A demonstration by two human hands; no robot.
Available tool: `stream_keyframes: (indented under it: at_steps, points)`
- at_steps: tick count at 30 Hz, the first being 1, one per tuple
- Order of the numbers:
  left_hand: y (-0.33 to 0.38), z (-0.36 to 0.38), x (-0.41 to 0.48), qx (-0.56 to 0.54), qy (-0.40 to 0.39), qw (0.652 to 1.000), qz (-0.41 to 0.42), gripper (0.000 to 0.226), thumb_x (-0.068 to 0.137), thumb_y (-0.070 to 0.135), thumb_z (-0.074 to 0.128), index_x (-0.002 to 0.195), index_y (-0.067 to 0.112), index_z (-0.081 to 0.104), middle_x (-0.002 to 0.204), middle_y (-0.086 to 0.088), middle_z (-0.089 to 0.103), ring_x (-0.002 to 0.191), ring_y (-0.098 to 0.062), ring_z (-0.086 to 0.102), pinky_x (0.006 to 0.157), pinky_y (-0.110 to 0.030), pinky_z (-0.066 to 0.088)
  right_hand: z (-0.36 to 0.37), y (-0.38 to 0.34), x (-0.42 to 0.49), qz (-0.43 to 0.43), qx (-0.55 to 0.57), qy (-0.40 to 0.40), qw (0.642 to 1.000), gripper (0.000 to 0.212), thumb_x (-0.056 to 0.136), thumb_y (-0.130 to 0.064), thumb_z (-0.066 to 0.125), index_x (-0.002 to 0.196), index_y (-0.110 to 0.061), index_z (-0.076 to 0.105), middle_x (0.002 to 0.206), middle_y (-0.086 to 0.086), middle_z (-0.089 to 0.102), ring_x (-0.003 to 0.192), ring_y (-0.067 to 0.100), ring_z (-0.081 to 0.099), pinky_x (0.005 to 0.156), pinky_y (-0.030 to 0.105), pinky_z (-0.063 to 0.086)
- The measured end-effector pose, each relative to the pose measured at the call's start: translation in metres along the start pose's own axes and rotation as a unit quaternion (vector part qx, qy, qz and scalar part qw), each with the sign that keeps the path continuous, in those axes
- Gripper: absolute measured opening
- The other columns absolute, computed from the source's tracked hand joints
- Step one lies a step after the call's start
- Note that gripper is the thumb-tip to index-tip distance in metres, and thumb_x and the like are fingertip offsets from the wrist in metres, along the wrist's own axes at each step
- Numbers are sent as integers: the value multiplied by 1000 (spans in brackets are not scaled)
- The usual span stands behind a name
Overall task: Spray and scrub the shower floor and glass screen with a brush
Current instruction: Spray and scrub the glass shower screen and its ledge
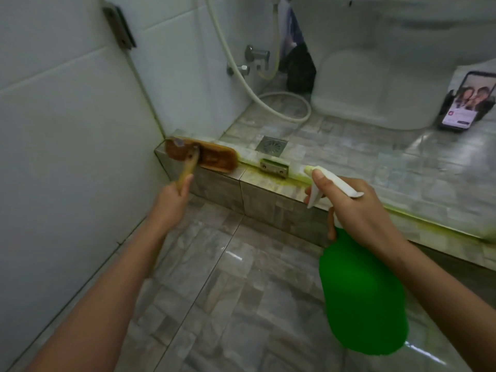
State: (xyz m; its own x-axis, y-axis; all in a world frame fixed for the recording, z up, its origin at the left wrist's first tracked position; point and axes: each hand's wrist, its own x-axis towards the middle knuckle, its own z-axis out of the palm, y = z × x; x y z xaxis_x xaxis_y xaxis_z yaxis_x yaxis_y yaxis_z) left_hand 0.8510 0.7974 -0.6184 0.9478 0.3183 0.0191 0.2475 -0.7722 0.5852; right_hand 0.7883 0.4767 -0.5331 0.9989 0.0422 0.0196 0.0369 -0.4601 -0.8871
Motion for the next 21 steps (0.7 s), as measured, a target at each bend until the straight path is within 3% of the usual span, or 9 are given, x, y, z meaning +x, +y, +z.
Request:
stream_keyframes:
  at_steps: [3,6,9,11,14,17,18,19,21]
  points:
    - [-15,-25,19,47,22,997,-58,71,95,57,28,99,-6,60,103,-32,61,98,-43,59,75,-38,42,8,-5,4,-8,-9,-15,1000,59,98,-55,45,80,-5,72,78,20,73,34,21,60,60,43,54]
    - [0,-13,-2,19,-16,999,24,55,97,52,31,76,7,55,77,-18,60,81,-36,60,64,-33,37,15,-9,5,-14,-6,-16,1000,60,98,-54,45,81,-3,72,87,20,74,33,17,58,59,42,52]
    - [7,-1,-13,9,-50,996,78,51,95,55,31,64,17,45,61,-4,52,63,-28,55,55,-31,35,21,-12,8,-17,-16,-10,1000,59,99,-51,45,80,-2,71,81,22,73,33,17,59,60,35,50]
    - [0,-14,3,27,-17,999,29,57,95,55,30,65,10,48,66,-12,56,72,-34,60,58,-31,34,19,-11,7,-12,-7,-9,1000,60,99,-51,45,80,-1,71,73,22,71,33,19,59,55,33,48]
    - [-6,-42,18,63,10,997,-45,60,96,55,27,75,5,53,86,-28,61,86,-40,61,66,-33,36,16,-10,2,-12,-2,-13,1000,60,98,-53,45,80,-1,70,81,23,73,33,19,59,50,34,49]
    - [14,-50,-1,-85,-50,992,-74,55,95,59,29,73,12,48,62,-15,51,46,-23,48,45,-24,34,10,-11,-2,-15,-3,-13,1000,63,96,-56,44,81,-2,71,72,18,72,34,19,59,53,34,49]
    - [22,-50,-11,-200,-76,970,-112,52,94,61,30,74,15,45,55,-7,42,37,-17,38,39,-18,30,9,-12,-3,-11,-2,-10,1000,63,94,-57,44,81,-2,71,64,14,71,35,19,60,56,34,49]
    - [29,-49,-20,-335,-118,921,-160,50,93,63,31,75,17,41,49,-1,33,31,-10,29,35,-13,26,7,-12,-4,-7,2,-7,1000,62,94,-58,44,80,-3,72,61,12,70,35,20,60,58,34,50]
    - [43,-47,-26,-555,-191,781,-216,49,93,62,32,72,18,38,39,7,25,24,-3,22,28,-8,19,5,-13,-5,-7,4,1,1000,59,94,-57,45,78,-7,72,65,13,71,36,20,60,64,39,53]
